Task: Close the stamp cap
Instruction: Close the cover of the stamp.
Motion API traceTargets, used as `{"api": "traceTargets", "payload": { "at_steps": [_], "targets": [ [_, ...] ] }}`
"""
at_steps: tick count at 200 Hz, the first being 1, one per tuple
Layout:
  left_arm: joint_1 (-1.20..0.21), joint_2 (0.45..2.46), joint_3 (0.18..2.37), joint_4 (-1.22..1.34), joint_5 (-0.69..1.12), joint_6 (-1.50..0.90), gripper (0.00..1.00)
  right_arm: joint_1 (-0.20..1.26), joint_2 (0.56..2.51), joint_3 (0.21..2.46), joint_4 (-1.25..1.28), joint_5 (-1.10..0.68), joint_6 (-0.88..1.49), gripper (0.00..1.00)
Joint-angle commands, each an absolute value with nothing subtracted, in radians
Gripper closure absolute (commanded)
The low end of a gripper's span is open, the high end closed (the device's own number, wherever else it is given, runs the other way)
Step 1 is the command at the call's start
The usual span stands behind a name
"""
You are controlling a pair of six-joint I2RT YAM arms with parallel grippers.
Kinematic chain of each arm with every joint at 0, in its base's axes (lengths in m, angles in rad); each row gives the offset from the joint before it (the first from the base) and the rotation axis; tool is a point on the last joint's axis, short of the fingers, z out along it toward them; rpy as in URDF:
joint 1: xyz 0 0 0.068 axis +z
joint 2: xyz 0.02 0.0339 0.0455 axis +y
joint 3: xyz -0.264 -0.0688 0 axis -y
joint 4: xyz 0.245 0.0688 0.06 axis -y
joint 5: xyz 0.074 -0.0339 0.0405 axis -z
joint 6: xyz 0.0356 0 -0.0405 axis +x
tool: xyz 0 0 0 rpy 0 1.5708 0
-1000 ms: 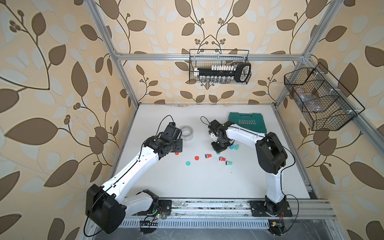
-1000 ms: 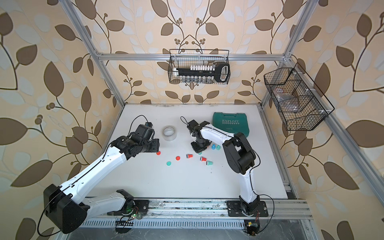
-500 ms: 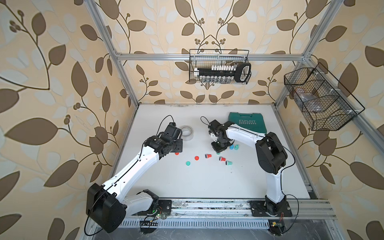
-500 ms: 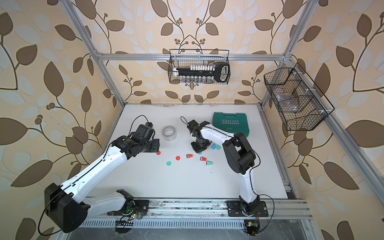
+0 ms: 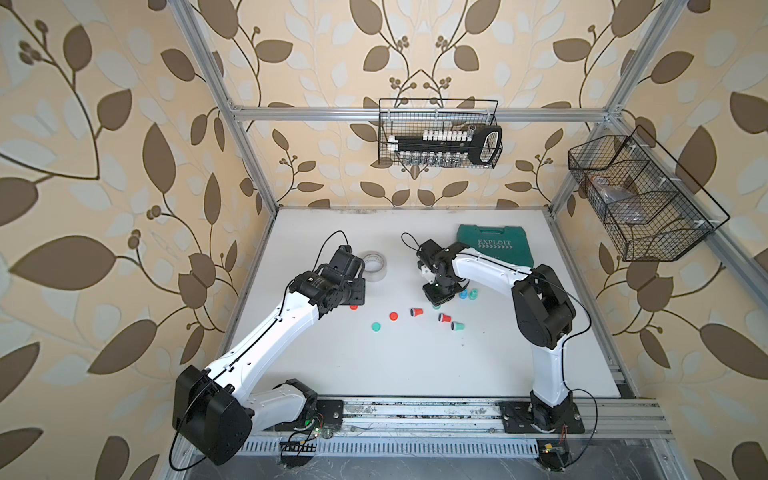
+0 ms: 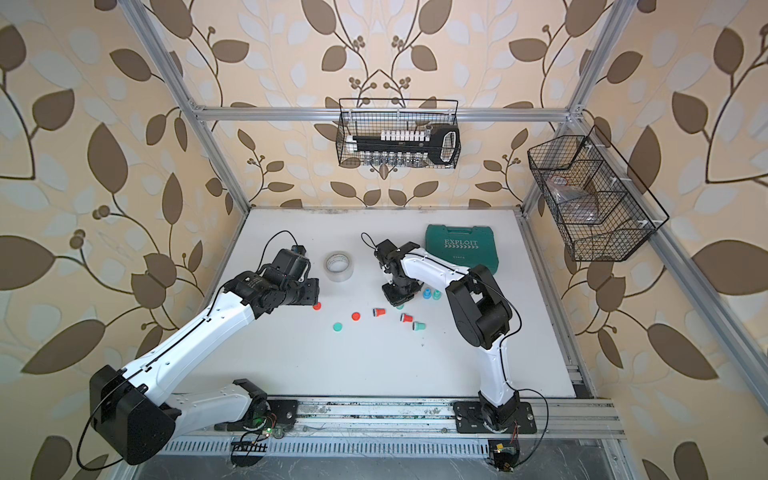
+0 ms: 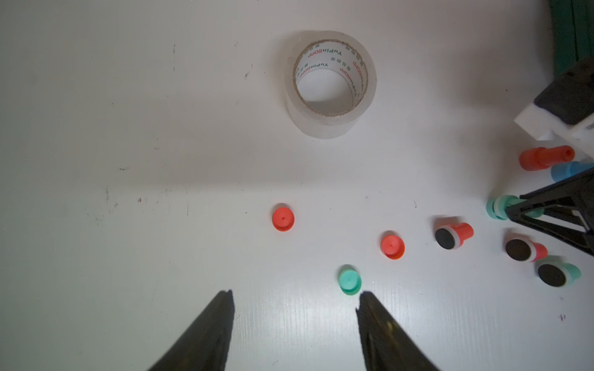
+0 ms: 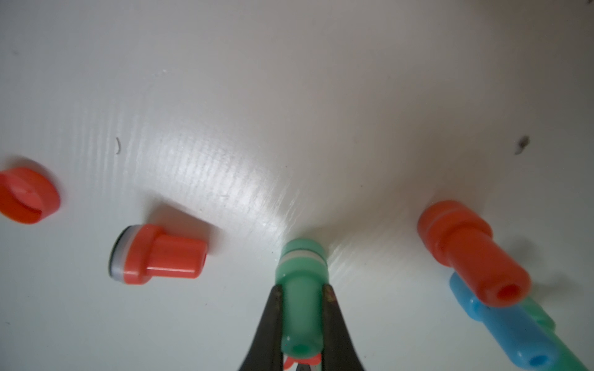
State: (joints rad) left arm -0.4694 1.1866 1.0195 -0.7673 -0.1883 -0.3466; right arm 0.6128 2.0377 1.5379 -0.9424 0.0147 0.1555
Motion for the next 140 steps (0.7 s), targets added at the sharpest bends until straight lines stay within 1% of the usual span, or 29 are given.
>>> {"api": "traceTargets", "payload": {
  "at_steps": [1, 140],
  "targets": [
    [-0.463, 1.187, 1.052, -0.782, -0.202, -0.335, 0.36, 0.610, 2.000, 1.528, -0.959, 0.000, 0.151, 1.00],
    [-0.463, 1.192, 1.055, -0.786, -0.202, -0.335, 0.36, 0.610, 2.040, 1.494, -0.935, 0.010, 0.149, 1.00]
  ]
}}
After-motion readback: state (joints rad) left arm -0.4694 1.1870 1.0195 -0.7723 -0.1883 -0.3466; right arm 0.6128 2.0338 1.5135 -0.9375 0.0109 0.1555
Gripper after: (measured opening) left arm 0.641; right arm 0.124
